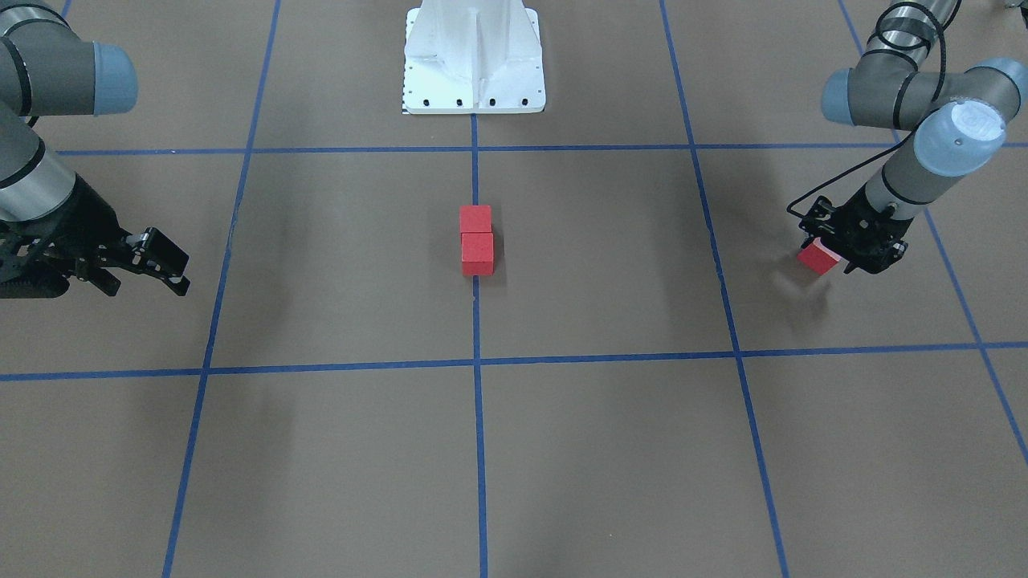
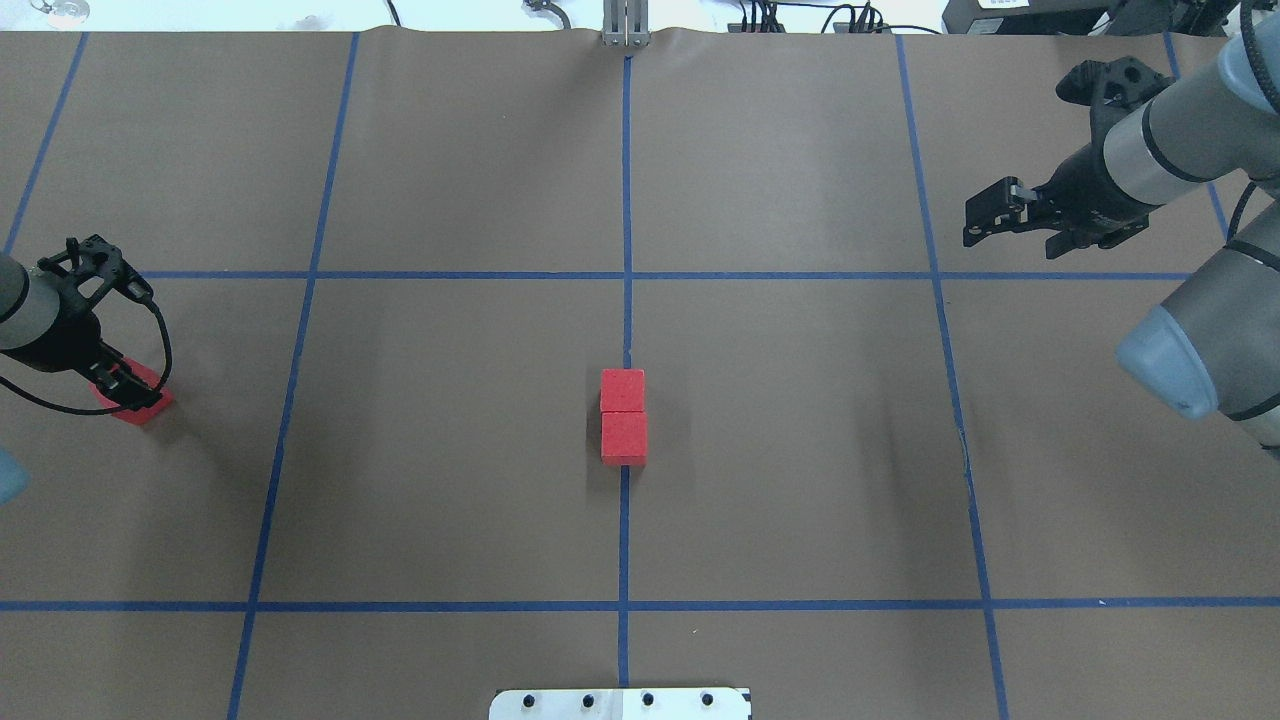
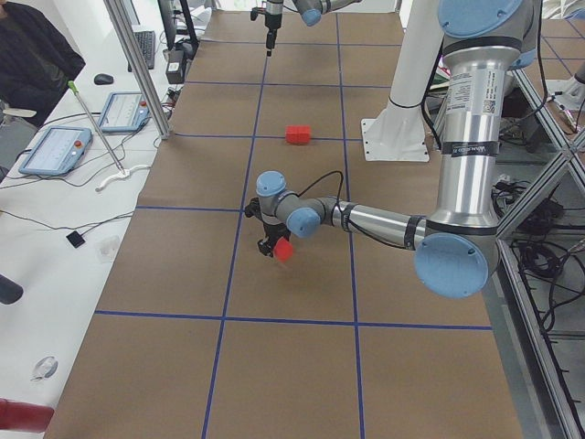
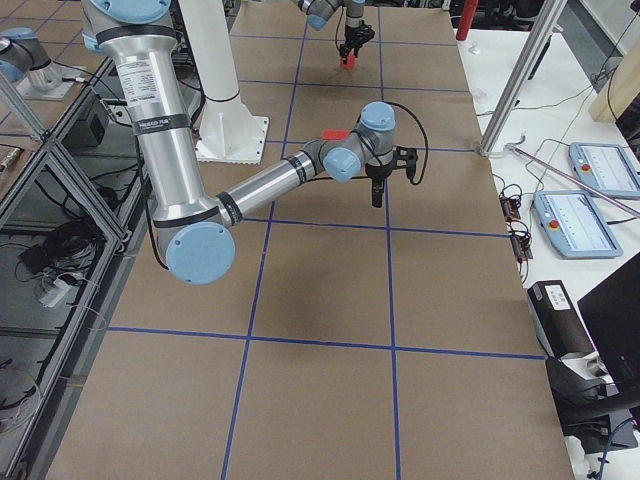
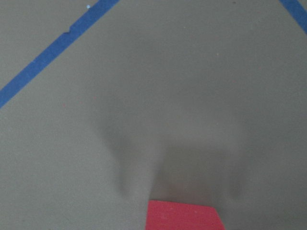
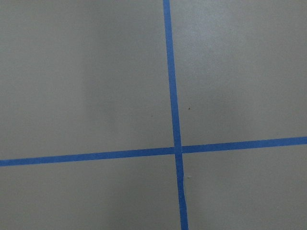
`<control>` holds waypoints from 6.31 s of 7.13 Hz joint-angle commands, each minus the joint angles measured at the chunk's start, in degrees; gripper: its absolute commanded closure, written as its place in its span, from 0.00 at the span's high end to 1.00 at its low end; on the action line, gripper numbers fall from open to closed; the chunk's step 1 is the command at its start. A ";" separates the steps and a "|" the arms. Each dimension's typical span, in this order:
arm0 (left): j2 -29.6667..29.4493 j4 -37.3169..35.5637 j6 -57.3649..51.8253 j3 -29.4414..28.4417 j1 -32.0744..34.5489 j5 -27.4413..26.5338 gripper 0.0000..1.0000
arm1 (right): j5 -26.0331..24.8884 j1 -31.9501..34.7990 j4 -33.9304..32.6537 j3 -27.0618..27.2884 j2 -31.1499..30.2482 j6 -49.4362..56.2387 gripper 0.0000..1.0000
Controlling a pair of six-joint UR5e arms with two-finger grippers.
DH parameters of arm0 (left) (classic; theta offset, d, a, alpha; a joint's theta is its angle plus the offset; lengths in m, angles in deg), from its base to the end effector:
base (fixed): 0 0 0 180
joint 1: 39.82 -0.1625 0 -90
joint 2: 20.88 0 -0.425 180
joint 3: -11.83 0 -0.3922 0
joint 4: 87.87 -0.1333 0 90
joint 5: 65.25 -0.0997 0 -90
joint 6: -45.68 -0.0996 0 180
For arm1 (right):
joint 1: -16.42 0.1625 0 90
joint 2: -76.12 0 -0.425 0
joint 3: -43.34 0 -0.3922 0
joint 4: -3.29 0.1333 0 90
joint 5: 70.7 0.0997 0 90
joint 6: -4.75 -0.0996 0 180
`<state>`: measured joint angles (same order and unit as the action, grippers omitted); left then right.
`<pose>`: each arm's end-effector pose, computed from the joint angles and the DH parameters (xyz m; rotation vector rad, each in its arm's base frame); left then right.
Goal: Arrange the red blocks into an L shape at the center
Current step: 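Lower the left gripper onto the last red cube and grasp it, then carry the red cube with the left gripper toward the two-cube row, then place the red cube with the left gripper beside the farther cube of the row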
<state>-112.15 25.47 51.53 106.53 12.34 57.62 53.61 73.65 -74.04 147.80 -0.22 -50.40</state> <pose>0.2609 -0.4651 0.5707 0.2578 0.7196 0.6781 -0.2466 -0.5257 0.3878 0.0989 -0.8906 0.1511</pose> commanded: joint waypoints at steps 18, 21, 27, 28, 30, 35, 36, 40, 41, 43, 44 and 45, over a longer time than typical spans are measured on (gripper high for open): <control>-40.74 -22.84 146.97 -5.14 -16.65 -3.42 0.00 | -0.12 -0.10 -0.01 -0.14 -0.04 0.03 1.00; -40.82 -22.30 149.19 -5.40 -18.94 -6.15 0.00 | -0.12 -0.10 -0.01 -0.14 -0.04 0.03 1.00; -40.82 -16.58 156.14 -8.04 -20.69 -8.17 0.00 | -0.12 -0.10 -0.01 -0.14 -0.04 0.12 1.00; -41.00 -16.58 156.31 -8.13 -21.13 -8.44 0.00 | -0.12 -0.19 -0.01 -0.14 -0.12 0.12 1.00; -41.09 -16.32 156.84 -8.13 -21.22 -8.70 0.00 | -0.12 -0.10 -0.01 -0.14 -0.12 0.12 1.00; -41.44 -16.14 156.93 -8.48 -21.49 -8.70 0.00 | -0.12 -0.10 -0.01 -0.14 -0.13 0.03 1.00; -41.44 -15.88 156.93 -8.74 -21.49 -8.79 0.00 | -0.12 -0.10 -0.01 -0.14 -0.13 0.03 1.00; -42.41 -15.18 156.93 -10.41 -21.93 -9.14 0.00 | -0.12 -0.10 -0.01 -0.14 -0.13 0.03 1.00; -42.49 -15.18 156.93 -10.41 -21.93 -9.14 0.00 | -0.21 -0.10 -0.01 -0.14 -0.13 0.03 1.00; -43.02 -15.09 157.72 -10.50 -21.93 -9.14 0.00 | -0.12 -0.19 -0.01 -0.57 -0.13 0.12 1.00; -42.94 -15.09 157.63 -10.50 -21.93 -9.14 0.00 | -0.12 -0.19 -0.01 -0.58 -0.13 0.12 1.00; -42.93 -15.09 157.46 -10.59 -21.93 -9.14 0.00 | -0.12 -0.19 -0.01 -0.58 -0.13 0.12 1.00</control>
<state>-155.06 10.38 209.06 96.02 -9.59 48.48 53.47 73.47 -74.05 147.28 -0.34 -50.29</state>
